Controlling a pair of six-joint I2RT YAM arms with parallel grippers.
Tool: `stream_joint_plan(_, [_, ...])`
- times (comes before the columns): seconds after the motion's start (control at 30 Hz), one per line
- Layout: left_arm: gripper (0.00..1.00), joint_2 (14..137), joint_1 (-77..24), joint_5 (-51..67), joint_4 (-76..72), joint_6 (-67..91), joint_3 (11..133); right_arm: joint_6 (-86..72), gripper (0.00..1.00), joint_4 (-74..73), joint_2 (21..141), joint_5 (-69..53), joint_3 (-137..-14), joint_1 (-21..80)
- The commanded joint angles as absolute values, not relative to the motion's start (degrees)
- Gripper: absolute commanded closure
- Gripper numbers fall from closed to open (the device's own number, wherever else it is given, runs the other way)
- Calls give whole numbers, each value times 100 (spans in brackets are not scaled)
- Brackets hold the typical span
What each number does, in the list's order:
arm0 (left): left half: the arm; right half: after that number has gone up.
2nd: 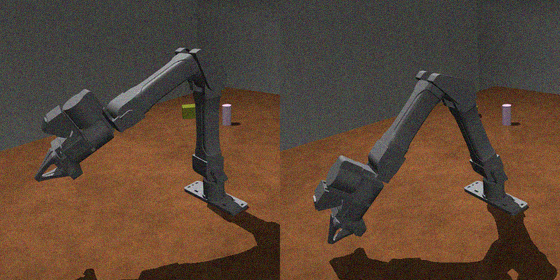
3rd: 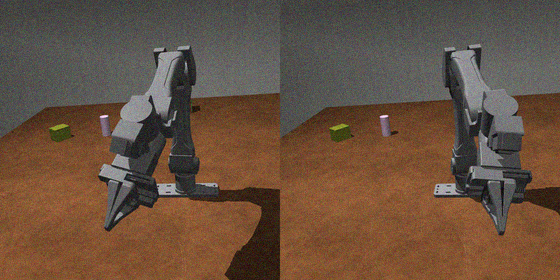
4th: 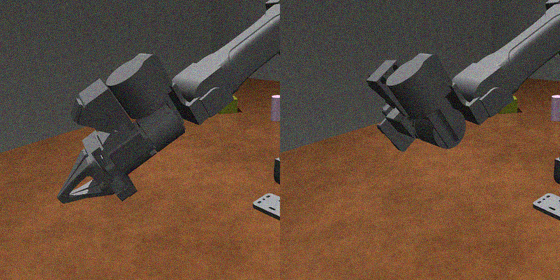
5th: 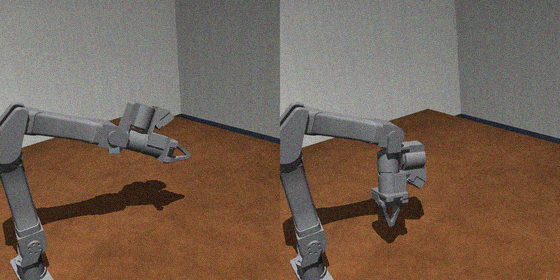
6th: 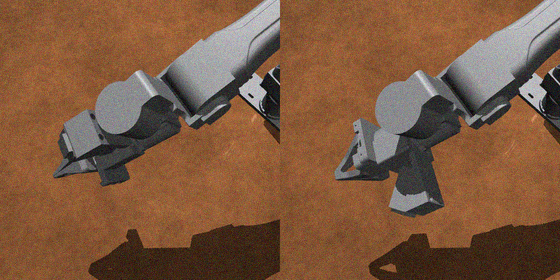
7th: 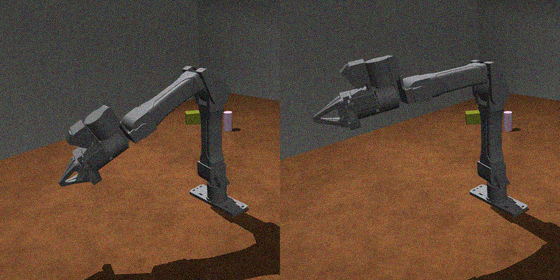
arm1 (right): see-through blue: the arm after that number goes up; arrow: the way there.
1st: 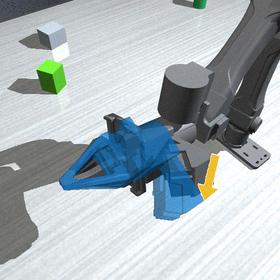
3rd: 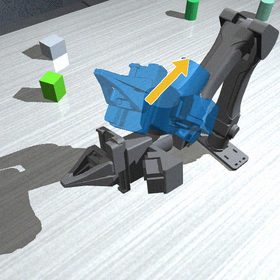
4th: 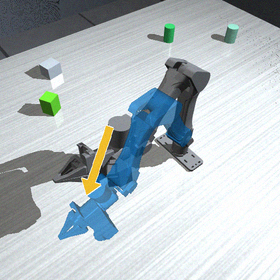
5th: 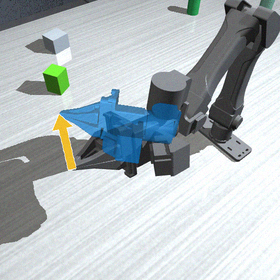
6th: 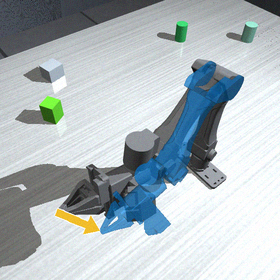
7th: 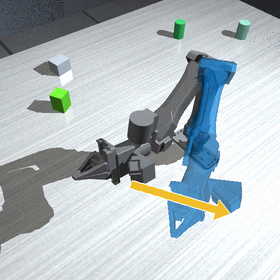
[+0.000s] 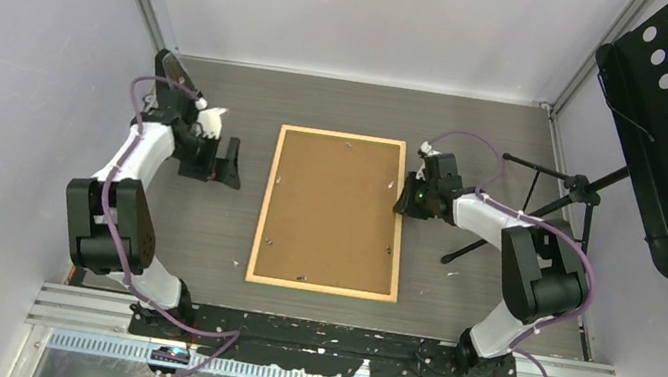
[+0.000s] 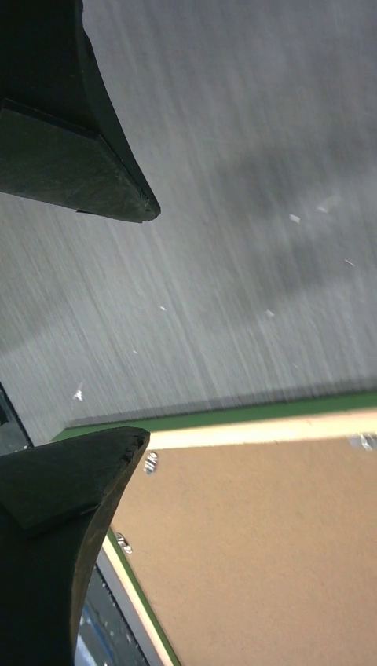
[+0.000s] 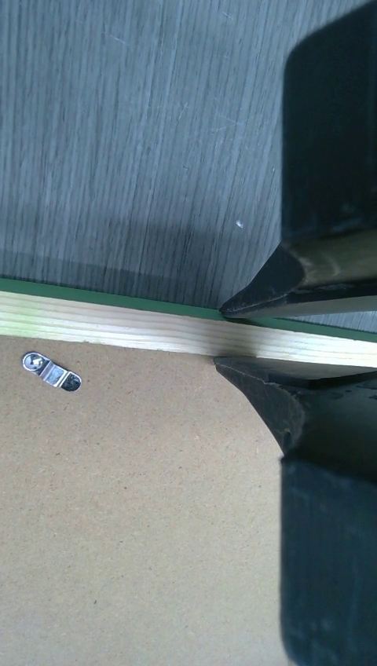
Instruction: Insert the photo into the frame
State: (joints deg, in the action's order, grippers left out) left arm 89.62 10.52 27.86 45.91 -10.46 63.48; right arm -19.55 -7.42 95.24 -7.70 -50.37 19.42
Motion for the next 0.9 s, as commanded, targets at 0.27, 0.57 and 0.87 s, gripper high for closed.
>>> stream_joint_plan(0.27, [1,10514,-558,1529,5192,-932,8699,-1326,46,-1122,9699,-990,-5715,1918])
stream_joint_plan(0.57, [1,11295,-1207,1004,5432,-800,9270,-1018,35,-1133,9572,-1227,-5879,1908])
stream_joint_plan(0.87, [8,11637,-1476,759,5422,-590,9417,-1004,39,-1107,9572,-1480,-5910,1827])
